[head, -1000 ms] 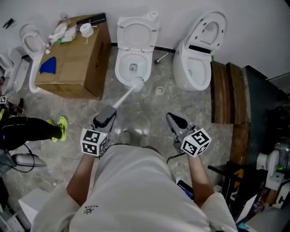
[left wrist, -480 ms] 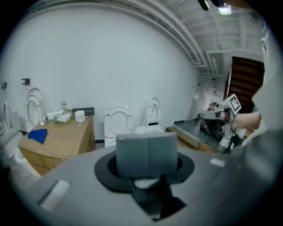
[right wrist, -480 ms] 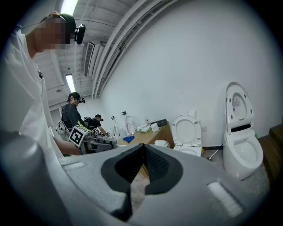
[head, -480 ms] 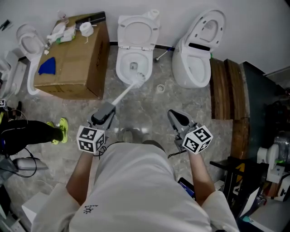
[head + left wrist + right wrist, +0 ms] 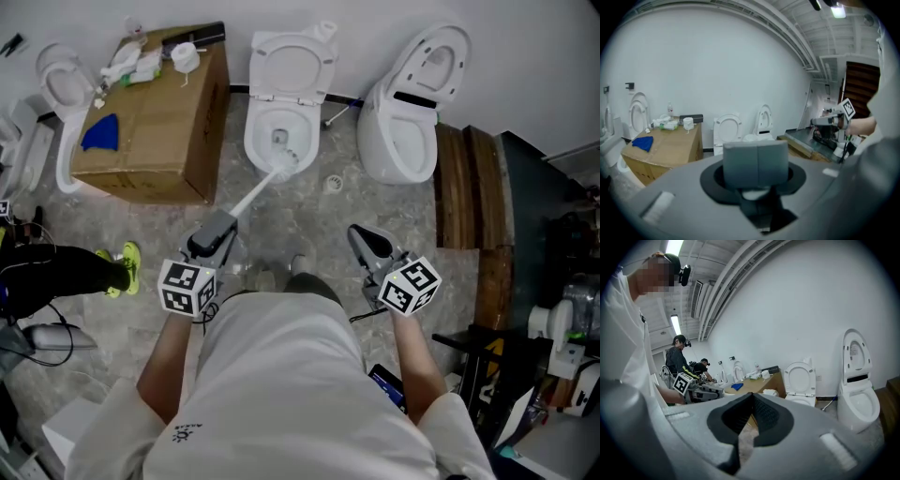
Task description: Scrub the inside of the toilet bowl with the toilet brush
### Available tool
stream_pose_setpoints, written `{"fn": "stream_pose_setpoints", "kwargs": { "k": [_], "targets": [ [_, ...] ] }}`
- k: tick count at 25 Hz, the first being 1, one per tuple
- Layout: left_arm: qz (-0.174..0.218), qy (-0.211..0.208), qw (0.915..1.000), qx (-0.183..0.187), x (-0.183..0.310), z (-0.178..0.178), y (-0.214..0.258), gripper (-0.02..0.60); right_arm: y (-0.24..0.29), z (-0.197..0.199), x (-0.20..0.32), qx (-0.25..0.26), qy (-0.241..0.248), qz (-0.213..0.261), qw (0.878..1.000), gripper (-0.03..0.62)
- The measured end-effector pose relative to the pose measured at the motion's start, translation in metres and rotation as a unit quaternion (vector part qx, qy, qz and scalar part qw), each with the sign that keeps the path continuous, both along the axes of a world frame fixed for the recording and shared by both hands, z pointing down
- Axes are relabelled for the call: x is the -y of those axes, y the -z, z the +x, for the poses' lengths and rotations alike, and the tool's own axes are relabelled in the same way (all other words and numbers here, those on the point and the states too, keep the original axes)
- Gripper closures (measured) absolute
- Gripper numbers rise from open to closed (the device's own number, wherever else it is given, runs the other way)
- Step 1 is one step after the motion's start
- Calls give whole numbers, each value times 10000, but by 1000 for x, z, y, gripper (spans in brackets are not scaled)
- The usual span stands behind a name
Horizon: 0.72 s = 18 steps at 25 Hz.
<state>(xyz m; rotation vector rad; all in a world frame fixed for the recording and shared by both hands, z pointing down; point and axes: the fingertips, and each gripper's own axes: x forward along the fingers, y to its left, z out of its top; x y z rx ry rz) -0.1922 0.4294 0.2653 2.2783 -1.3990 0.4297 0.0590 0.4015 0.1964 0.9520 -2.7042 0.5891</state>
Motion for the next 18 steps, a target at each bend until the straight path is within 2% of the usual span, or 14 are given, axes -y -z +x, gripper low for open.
{"fn": "stream_pose_setpoints", "kwargs": {
  "k": [10,18],
  "targets": [
    [50,149,9999,-72,9,-9,-3,428,1,-10,16,48,125,-20,9999,594],
    [97,204,9997,-72,31,-3,-3,430,-6,-7,46,125,207,11,9997,594]
  ]
}}
